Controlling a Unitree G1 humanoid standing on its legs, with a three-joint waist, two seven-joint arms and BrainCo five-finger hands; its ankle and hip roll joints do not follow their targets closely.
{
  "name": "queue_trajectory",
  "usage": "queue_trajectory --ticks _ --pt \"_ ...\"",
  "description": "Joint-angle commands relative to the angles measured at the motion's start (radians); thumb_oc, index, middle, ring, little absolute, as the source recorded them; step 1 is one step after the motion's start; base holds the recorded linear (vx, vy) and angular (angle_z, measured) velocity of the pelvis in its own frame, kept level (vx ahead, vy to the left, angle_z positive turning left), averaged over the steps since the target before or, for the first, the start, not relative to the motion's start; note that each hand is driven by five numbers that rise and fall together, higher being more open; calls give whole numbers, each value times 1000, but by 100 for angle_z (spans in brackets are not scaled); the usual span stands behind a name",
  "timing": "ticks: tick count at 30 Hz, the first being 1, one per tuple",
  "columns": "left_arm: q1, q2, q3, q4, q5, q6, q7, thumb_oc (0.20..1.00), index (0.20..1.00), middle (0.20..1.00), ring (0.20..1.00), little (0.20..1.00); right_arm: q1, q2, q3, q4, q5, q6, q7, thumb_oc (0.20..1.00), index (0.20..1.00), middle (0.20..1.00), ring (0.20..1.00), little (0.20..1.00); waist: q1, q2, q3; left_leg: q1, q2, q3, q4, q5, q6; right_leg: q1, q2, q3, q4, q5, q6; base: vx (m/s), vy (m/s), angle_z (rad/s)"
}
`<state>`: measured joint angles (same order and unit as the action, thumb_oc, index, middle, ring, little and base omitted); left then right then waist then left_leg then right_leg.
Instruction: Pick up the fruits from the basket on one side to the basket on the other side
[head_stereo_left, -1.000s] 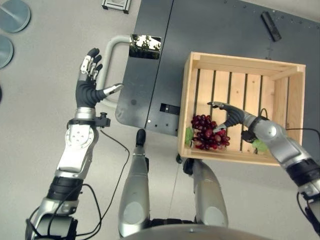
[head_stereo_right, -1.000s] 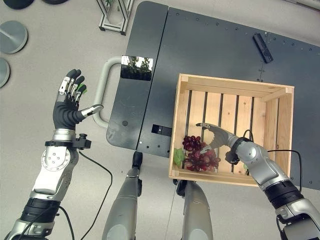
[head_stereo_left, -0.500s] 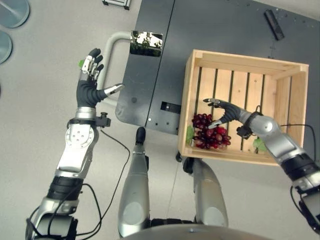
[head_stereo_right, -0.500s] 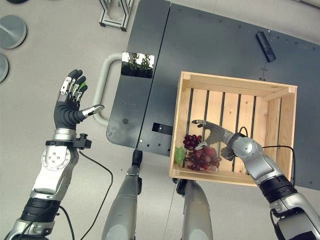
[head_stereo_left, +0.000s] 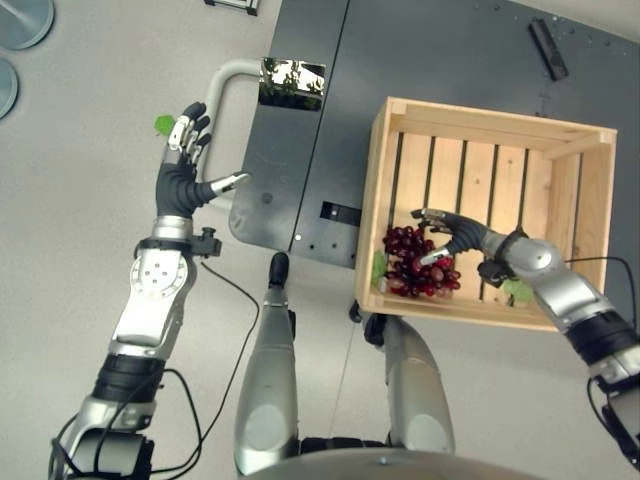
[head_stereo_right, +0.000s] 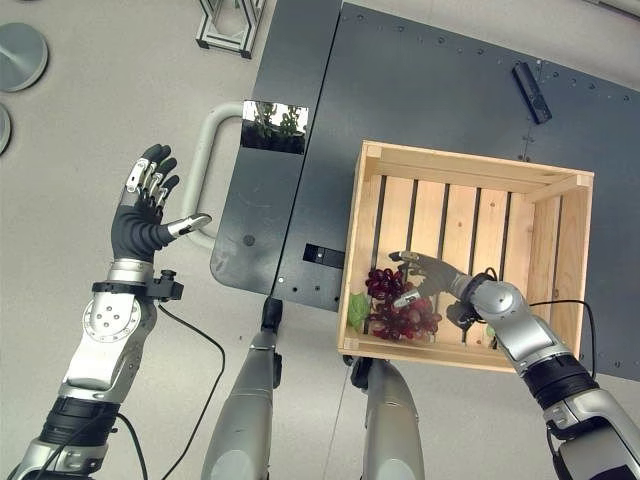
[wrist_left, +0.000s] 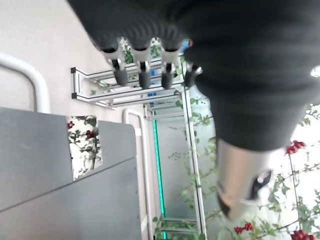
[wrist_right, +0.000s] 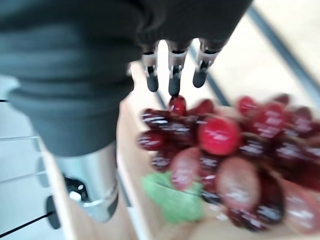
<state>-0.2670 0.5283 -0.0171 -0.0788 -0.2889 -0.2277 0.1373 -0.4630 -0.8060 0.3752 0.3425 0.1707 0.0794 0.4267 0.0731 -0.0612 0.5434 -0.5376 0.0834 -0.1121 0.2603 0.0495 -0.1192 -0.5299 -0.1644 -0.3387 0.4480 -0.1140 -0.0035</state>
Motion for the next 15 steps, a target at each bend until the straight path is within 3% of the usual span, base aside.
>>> queue_trajectory --ticks 1,15 --pt "17 32 31 -72 10 -29 0 1000 1000 1000 1000 1000 -44 -39 33 0 23 -11 -18 1000 1000 1000 1000 1000 14 -33 -23 -17 -38 -1 45 -40 48 25 -22 2 17 -51 97 0 0 0" --pt "21 46 28 -83 9 -30 10 1000 1000 1000 1000 1000 -82 -99 58 -75 62 -9 -13 1000 1000 1000 1000 1000 6 -52 -23 -135 -40 0 88 -45 52 -81 -16 9 28 -41 98 0 0 0"
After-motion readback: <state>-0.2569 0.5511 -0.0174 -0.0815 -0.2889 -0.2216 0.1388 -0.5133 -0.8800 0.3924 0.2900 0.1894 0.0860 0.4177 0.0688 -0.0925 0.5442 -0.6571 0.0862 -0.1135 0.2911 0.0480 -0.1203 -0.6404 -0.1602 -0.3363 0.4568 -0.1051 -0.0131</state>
